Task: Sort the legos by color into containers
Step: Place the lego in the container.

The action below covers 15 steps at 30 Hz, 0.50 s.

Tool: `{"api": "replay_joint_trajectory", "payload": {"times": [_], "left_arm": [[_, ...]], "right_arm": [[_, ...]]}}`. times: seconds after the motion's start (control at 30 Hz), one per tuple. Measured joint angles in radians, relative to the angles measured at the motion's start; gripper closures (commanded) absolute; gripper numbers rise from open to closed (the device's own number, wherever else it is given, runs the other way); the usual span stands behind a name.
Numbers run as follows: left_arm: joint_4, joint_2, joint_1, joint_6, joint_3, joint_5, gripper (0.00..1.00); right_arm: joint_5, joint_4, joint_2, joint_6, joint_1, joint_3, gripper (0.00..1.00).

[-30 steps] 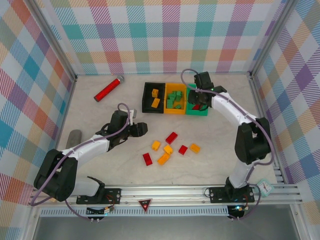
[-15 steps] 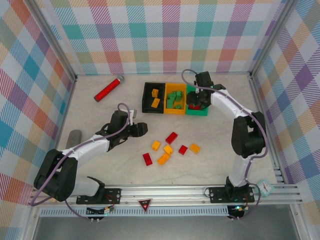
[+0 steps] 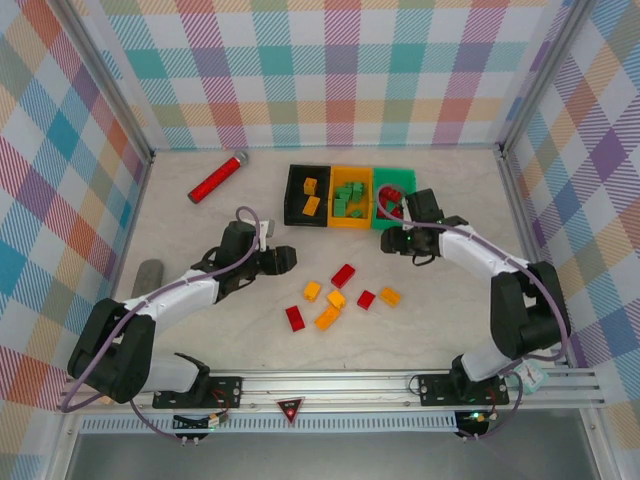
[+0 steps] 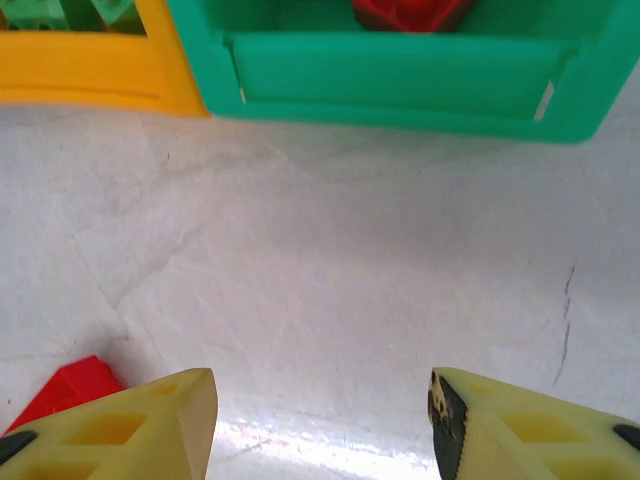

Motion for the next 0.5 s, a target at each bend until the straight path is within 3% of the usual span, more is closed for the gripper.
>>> {"api": "replay_joint_trajectory", "payload": {"times": [0.27, 0.5], "left_arm": [[-0.121, -0.127, -0.028, -0.05, -0.04, 0.005, 0.33], [-0.387, -0.261, -0.136, -0.085, -0.028, -0.039, 0.33]], "right_arm": [[-0.003, 0.146, -0.109, 0.019, 0.0, -0.154, 0.41], [0.002, 0.269, -0.114, 0.033, 0.001, -0.248, 0.41]]}}
